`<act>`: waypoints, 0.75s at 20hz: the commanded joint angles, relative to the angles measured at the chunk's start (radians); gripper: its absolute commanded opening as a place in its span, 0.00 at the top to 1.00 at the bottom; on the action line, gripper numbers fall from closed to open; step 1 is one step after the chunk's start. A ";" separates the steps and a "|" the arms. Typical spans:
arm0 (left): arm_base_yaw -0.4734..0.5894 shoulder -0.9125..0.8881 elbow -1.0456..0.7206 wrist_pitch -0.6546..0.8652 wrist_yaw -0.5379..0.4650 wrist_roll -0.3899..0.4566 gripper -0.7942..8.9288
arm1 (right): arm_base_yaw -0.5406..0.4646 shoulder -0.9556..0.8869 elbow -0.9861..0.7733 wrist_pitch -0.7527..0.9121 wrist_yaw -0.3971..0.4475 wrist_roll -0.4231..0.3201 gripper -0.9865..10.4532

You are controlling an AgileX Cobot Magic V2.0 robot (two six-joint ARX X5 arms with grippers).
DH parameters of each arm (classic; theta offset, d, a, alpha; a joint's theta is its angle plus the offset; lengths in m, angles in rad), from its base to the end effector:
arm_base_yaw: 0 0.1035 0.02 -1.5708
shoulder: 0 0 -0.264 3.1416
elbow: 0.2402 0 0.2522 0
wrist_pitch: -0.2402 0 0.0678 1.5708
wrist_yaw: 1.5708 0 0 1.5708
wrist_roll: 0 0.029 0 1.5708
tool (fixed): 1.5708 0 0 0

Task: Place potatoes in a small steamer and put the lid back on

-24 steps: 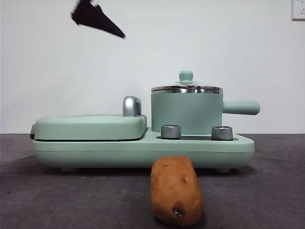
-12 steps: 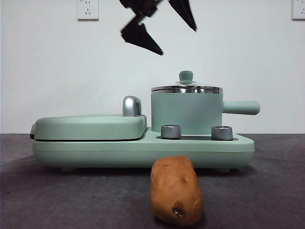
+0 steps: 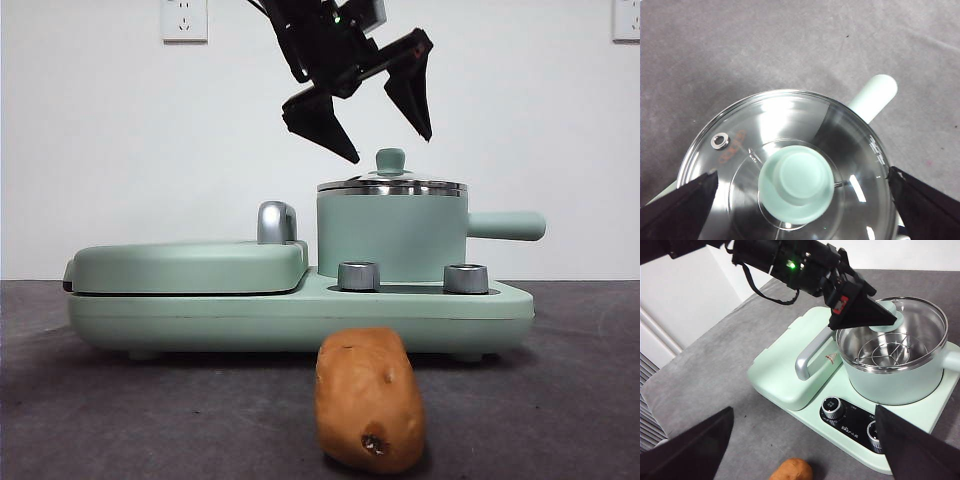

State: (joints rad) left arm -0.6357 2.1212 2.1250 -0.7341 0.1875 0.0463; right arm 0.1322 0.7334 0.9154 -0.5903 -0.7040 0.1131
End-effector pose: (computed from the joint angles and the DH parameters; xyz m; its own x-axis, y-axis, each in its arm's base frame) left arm 0.3786 -0.2861 0.3252 0.4783 -0.5846 -0.6554 0.7192 0.6890 -0.0897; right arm 0.1328 0.0366 0.3479 0.6082 0.7338 -0.3026 -0.6405 0.6789 0.3589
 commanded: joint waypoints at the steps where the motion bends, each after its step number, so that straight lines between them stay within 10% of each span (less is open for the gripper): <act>1: -0.007 0.043 0.029 0.016 -0.001 0.018 0.40 | 0.004 0.004 0.014 0.009 -0.002 0.014 0.52; 15: -0.026 0.051 0.029 0.010 -0.037 0.060 0.67 | 0.004 0.004 0.014 0.009 -0.002 0.014 0.52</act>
State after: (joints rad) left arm -0.6525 2.1441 2.1250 -0.7300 0.1555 0.0906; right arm 0.1322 0.7334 0.9154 -0.5907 -0.7040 0.1131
